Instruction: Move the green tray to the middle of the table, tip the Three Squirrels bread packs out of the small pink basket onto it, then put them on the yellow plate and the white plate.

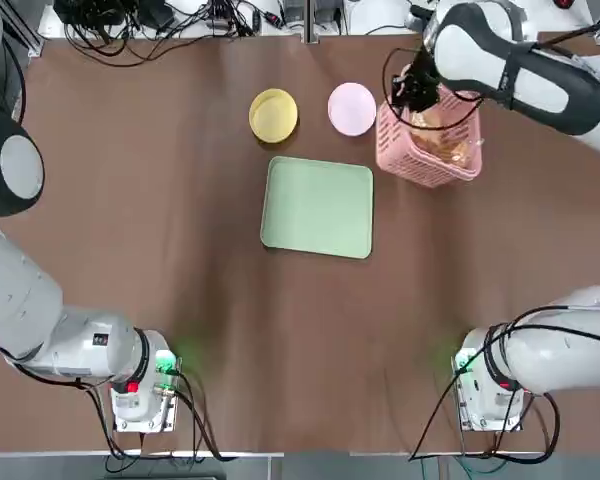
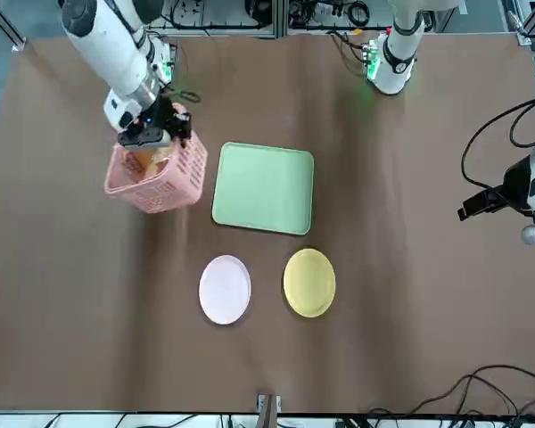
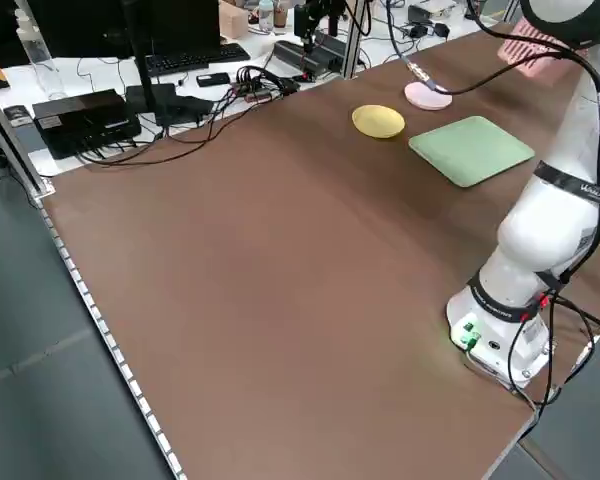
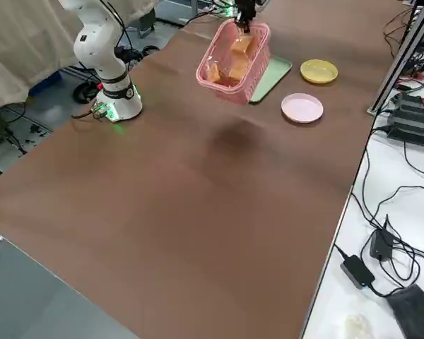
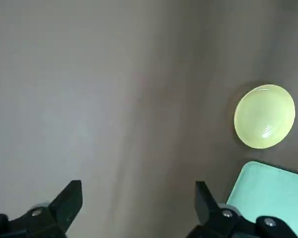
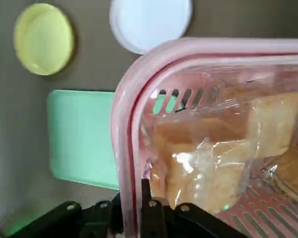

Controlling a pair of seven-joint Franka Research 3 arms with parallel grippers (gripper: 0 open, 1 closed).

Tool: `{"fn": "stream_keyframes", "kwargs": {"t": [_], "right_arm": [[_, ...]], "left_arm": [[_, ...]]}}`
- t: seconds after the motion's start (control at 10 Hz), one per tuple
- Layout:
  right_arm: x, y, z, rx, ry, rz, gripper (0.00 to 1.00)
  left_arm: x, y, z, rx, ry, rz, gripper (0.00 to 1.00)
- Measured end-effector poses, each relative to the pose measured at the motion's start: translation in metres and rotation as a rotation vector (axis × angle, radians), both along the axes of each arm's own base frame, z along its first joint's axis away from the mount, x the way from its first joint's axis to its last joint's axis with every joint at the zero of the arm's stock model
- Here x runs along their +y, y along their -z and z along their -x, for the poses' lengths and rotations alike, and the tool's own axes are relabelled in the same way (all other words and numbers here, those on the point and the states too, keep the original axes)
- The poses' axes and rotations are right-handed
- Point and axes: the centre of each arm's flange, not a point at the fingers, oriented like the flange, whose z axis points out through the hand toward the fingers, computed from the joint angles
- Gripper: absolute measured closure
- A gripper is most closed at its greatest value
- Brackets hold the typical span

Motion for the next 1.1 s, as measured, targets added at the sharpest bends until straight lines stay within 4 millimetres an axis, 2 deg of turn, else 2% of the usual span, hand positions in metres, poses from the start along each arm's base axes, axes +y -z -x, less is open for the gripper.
{"fn": "stream_keyframes", "kwargs": {"t": [0.3,0.5,0.6,0.9,1.1], "right_arm": [[0.071,0.02,0.007,-0.011,-0.011,-0.14,0.92],[0.111,0.033,0.008,-0.004,0.009,-0.225,0.92],[0.123,0.039,0.008,-0.004,0.027,-0.255,0.92],[0.138,0.045,0.005,0.006,0.093,-0.35,0.92],[0.165,0.06,0.015,-0.007,0.114,-0.401,0.92]], "left_arm": [[0.001,0.001,0.0,0.002,-0.002,0.0,0.0],[0.001,0.002,-0.001,0.004,-0.003,-0.001,0.0],[0.001,0.003,-0.001,0.006,-0.002,-0.001,0.0],[0.001,0.004,-0.001,0.008,-0.002,-0.001,0.0],[0.001,0.005,-0.001,0.008,-0.002,-0.001,0.0]]}}
